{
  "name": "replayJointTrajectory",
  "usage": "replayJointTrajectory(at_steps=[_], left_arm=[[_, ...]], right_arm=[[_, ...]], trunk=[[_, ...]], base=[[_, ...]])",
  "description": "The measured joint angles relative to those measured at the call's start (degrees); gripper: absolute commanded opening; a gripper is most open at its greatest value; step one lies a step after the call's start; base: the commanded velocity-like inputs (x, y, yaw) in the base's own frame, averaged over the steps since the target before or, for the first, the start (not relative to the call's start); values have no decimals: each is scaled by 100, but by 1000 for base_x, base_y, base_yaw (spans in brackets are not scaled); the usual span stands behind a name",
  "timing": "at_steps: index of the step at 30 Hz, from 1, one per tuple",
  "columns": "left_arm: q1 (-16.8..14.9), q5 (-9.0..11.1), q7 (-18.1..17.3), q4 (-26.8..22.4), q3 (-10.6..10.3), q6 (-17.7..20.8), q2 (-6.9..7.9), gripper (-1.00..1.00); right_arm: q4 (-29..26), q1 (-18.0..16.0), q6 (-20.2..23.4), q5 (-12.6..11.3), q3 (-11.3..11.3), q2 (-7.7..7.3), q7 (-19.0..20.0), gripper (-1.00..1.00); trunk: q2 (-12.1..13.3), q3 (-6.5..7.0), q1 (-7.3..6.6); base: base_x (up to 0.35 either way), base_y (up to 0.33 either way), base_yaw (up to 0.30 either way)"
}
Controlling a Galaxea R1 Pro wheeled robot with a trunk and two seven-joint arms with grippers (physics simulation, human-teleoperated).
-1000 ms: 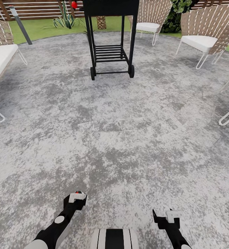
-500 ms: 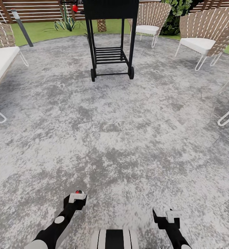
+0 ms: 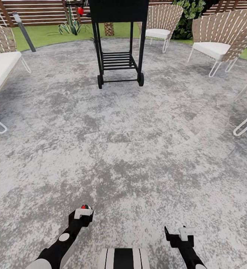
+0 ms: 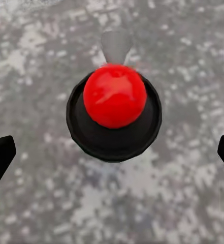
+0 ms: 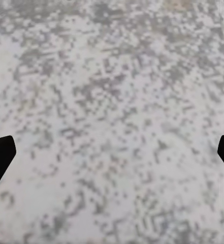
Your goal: Pick up the pesticide atomizer in the garden and spray insectifuge to fully cover both potted plants in the garden.
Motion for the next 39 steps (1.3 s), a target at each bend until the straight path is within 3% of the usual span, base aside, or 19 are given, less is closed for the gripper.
replayJointTrajectory(at_steps=[39], left_arm=[[0,8,2,0,1,0,1,100]], right_arm=[[0,0,0,0,-7,-1,0,100]], trunk=[[0,47,-1]], base=[[15,7,-7]])
